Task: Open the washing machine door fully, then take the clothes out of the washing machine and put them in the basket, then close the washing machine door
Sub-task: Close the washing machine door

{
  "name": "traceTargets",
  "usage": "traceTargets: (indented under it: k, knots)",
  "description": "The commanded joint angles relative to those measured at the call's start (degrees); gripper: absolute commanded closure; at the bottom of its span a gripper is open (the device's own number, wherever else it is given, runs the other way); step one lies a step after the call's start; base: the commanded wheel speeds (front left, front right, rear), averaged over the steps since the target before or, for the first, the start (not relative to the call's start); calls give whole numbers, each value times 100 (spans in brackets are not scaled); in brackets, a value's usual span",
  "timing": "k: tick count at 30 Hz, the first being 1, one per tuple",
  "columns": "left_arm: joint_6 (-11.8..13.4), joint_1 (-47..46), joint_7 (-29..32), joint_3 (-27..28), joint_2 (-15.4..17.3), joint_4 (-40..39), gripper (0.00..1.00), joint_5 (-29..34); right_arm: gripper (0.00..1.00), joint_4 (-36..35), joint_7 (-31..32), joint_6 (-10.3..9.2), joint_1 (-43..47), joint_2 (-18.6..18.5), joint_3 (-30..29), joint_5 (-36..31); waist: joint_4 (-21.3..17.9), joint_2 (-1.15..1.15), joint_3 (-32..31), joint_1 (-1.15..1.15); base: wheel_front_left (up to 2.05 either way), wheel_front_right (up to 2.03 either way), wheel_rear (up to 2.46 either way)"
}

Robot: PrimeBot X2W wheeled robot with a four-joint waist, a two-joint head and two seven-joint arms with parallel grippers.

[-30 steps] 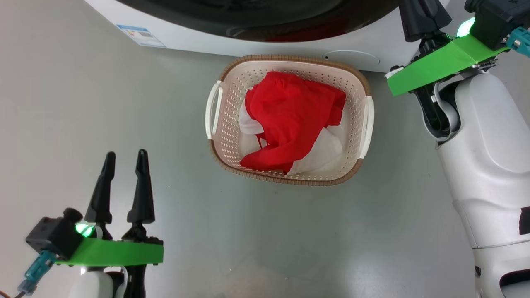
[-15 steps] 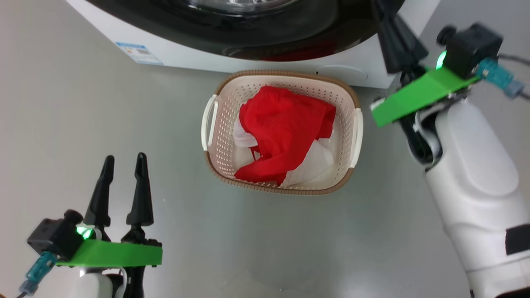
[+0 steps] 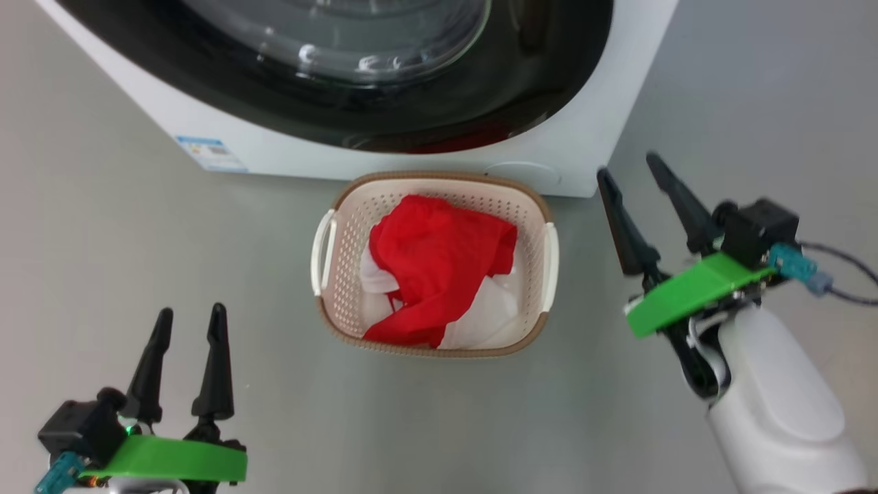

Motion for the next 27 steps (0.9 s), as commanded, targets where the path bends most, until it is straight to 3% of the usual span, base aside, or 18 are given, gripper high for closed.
traceTargets:
  k: [1, 12, 27]
  knots:
    - [-17, 60, -46, 228, 180, -84, 0, 81, 0, -169, -27, -9, 213, 93, 88, 29, -275, 0, -295, 0, 0, 0, 0]
    - [-17, 512, -46, 363, 315, 21, 0, 110, 0, -404, -27, -9, 1328, 18, -12, 51, -878, 0, -862, 0, 0, 0, 0]
    - [-17, 982, -46, 594, 327, -6, 0, 119, 0, -605, -27, -9, 2265, -26, -318, 28, -1223, 0, -1391, 0, 0, 0, 0]
